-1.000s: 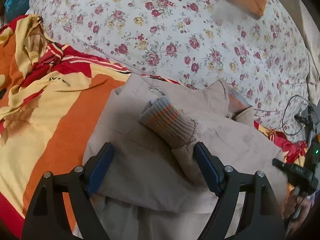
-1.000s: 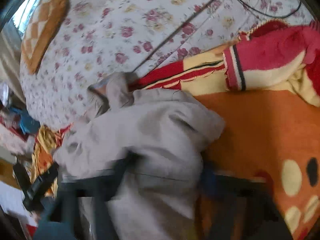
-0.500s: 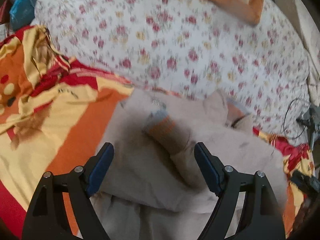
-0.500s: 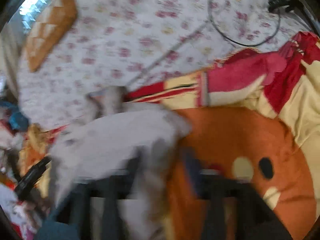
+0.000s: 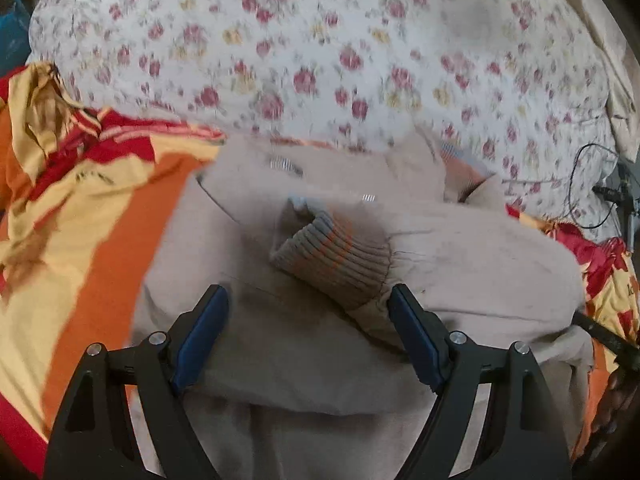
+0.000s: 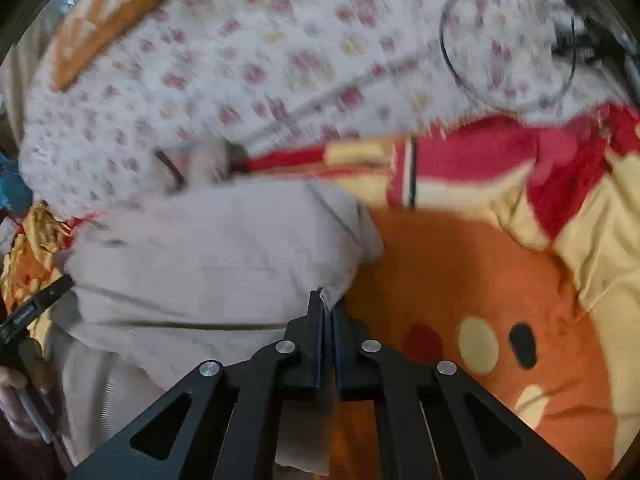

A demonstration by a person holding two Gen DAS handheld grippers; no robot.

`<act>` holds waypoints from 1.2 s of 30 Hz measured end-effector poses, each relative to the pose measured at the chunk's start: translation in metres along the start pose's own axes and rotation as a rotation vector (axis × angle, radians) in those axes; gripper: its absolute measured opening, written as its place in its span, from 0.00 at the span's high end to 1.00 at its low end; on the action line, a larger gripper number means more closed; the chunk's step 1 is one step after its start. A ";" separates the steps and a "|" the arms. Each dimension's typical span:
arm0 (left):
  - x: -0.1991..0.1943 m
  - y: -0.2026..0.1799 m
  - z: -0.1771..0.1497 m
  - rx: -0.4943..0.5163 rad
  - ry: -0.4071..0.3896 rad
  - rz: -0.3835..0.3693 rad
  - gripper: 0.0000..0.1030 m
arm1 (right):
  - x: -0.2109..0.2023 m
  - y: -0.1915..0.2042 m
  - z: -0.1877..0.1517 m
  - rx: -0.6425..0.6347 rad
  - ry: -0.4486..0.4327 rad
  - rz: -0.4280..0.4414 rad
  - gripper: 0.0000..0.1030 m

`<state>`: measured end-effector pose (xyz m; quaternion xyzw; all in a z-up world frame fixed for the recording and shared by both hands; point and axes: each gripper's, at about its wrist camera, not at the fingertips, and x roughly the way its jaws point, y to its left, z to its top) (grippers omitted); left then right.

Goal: Fold large clothes

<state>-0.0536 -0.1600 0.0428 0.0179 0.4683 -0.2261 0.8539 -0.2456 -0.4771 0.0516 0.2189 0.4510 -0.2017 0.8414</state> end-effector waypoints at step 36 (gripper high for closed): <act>0.000 -0.004 0.010 0.056 -0.049 0.128 0.15 | 0.030 0.046 0.021 -0.086 -0.011 -0.033 0.52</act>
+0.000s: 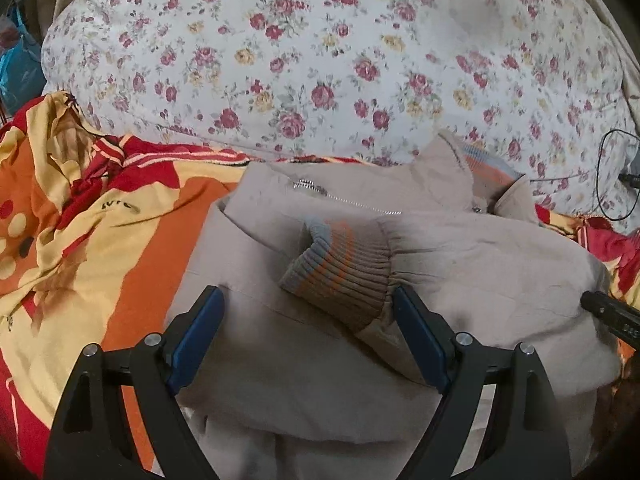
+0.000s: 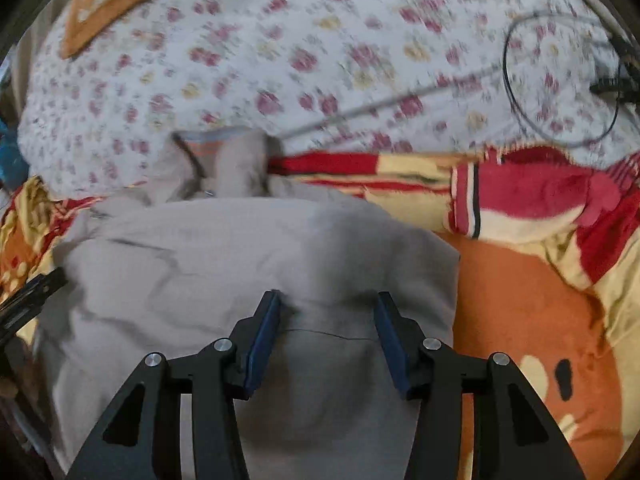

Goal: Fold large clothes

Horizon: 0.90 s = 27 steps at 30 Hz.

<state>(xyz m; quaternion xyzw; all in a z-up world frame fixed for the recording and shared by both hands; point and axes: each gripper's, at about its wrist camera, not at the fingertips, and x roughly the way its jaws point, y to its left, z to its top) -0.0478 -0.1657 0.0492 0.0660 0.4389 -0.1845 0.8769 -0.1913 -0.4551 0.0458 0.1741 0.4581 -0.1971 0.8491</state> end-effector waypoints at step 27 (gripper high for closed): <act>-0.092 -0.004 -0.034 0.073 -0.129 0.043 0.15 | -0.112 -0.009 -0.072 -0.032 -0.037 0.029 0.35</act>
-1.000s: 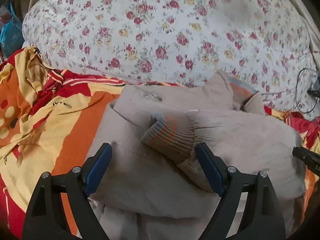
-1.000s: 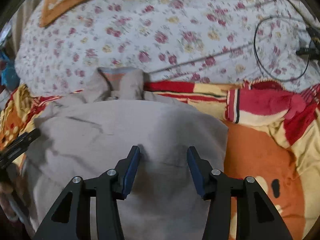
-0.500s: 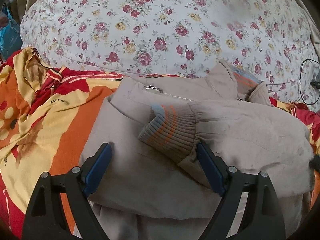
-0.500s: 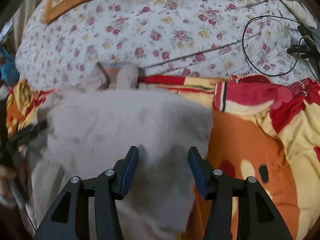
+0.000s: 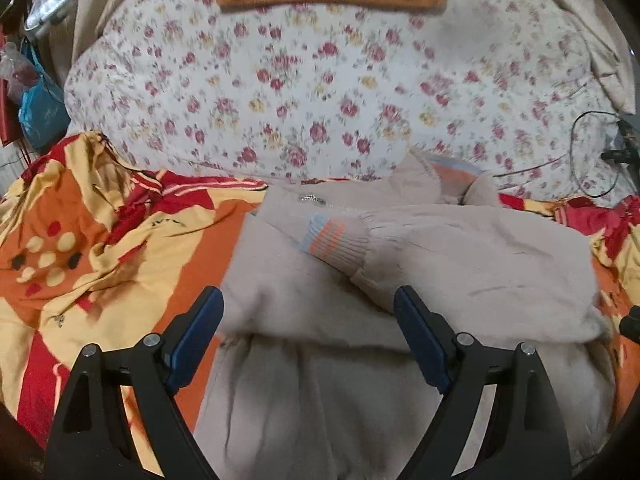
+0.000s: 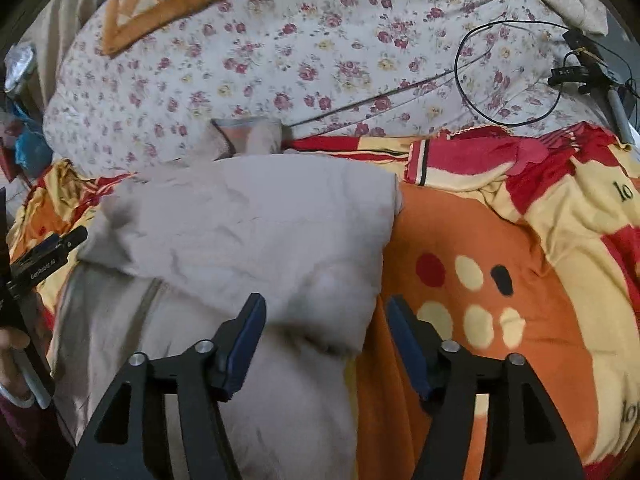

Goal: Fold large clothes

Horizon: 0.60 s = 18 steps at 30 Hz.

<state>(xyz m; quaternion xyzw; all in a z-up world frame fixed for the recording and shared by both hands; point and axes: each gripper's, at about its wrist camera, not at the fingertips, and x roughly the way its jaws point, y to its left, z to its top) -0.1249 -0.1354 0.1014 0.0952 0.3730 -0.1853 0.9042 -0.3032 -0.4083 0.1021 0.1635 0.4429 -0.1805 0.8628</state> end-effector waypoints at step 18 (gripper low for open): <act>-0.062 0.065 -0.095 0.018 0.138 -0.029 0.15 | -0.025 -0.012 -0.091 0.024 0.160 0.072 0.29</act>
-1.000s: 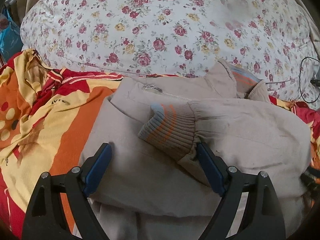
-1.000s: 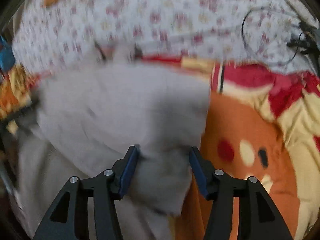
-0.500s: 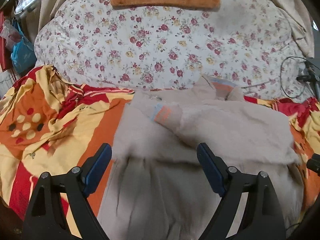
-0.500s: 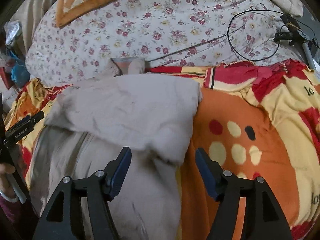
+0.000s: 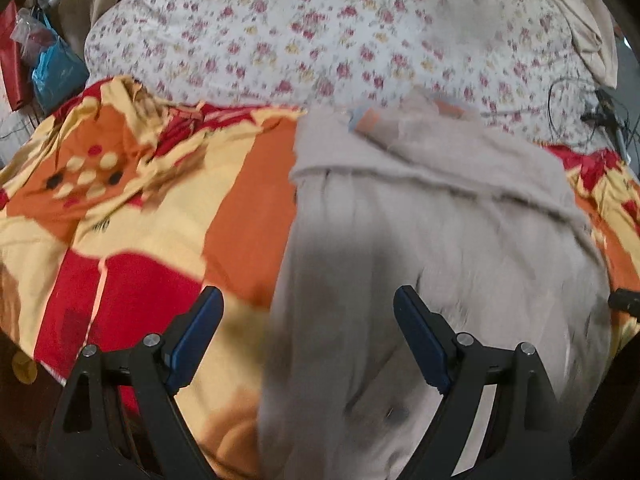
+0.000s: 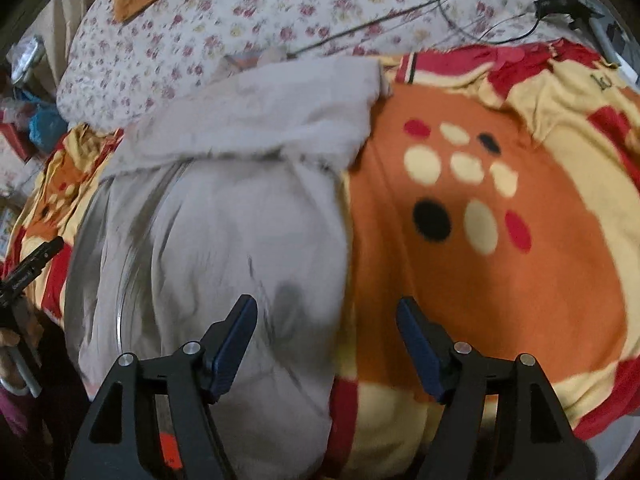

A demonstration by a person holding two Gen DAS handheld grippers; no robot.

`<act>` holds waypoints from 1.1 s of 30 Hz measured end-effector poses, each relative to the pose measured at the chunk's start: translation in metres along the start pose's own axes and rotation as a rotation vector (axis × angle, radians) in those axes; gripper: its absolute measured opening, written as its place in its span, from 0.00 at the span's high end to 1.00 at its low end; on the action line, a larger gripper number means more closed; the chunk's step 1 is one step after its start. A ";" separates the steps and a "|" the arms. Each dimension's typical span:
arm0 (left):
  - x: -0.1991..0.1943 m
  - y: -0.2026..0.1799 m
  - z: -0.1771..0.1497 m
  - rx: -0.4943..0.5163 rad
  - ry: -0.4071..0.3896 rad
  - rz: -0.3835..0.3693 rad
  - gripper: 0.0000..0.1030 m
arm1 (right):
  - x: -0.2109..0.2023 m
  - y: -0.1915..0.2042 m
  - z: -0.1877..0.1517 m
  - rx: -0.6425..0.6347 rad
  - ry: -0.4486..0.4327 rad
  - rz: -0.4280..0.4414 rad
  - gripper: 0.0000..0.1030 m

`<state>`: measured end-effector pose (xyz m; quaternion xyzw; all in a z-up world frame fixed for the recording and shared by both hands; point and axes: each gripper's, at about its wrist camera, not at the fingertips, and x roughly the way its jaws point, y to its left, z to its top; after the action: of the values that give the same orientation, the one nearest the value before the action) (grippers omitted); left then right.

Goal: Fold large clothes

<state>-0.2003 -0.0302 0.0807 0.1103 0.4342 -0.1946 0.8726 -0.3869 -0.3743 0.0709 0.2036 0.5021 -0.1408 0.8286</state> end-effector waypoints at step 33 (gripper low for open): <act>-0.002 0.024 -0.072 0.010 0.239 -0.076 0.15 | 0.018 0.033 -0.065 -0.141 0.258 0.088 0.29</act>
<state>-0.2425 0.0174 0.0395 0.1204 0.5378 -0.2154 0.8061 -0.4147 -0.3148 0.0342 0.1832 0.6035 -0.0416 0.7749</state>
